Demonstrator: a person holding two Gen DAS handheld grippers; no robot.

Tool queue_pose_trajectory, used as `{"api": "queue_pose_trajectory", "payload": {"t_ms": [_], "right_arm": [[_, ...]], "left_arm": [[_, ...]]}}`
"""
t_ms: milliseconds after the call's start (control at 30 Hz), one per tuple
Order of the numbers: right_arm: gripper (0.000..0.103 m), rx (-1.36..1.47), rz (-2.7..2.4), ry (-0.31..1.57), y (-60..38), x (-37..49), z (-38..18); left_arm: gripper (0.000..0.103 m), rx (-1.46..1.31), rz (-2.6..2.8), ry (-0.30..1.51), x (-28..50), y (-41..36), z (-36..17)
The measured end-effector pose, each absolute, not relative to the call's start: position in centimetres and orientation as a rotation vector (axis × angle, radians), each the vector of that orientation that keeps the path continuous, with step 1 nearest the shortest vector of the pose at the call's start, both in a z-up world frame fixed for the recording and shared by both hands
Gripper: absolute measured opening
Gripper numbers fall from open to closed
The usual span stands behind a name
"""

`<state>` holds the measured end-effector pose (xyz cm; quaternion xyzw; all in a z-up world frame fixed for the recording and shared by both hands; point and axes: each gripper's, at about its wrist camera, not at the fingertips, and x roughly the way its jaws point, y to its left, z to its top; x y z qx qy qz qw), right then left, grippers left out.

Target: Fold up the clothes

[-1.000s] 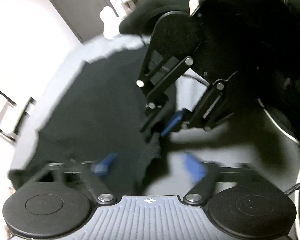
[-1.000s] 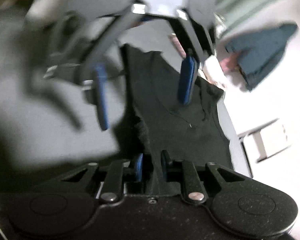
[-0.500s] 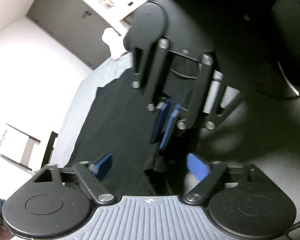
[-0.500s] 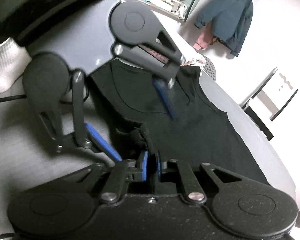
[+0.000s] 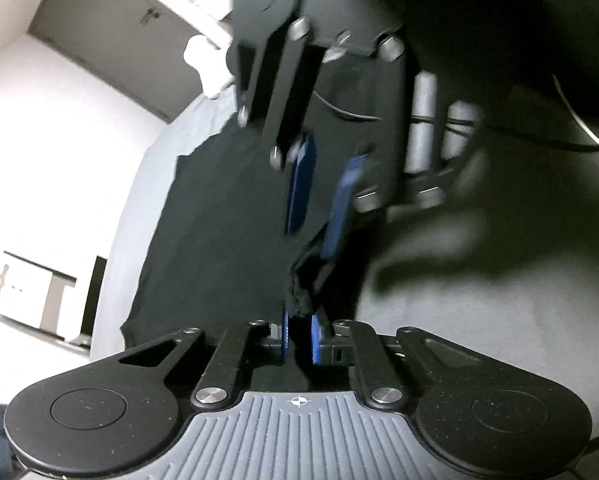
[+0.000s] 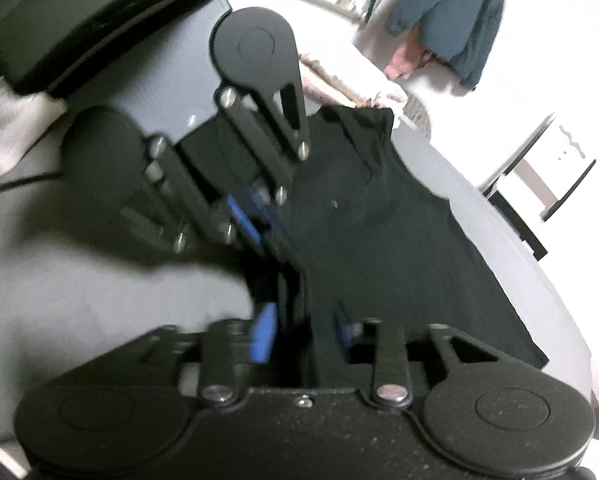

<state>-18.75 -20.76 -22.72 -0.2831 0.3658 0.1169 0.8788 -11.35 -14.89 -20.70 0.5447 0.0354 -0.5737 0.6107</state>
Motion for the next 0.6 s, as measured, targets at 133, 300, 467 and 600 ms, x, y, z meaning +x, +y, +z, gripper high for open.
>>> {"api": "queue_pose_trajectory", "payload": {"t_ms": [133,300,467,600], "right_arm": [[0.053,-0.63,0.258,0.818,-24.4,-20.1,-18.2],[0.059,-0.48,0.222,1.011,-31.6,-22.4,-11.6],[0.06,-0.434,0.149,1.116,-33.3,-23.7,-13.0],[0.056,-0.497,0.09,1.141,-31.0,-23.4,-17.8]], "left_arm": [[0.01,1.189,-1.304,0.128,-10.7,-14.8,-19.8],[0.01,1.101,-1.272,0.181,-9.4,-14.4,-19.0],[0.01,1.048,-1.228,0.196,-7.5,-14.6,-18.4],[0.01,1.008,-1.211,0.215,-6.7,-15.4,-17.7]]}}
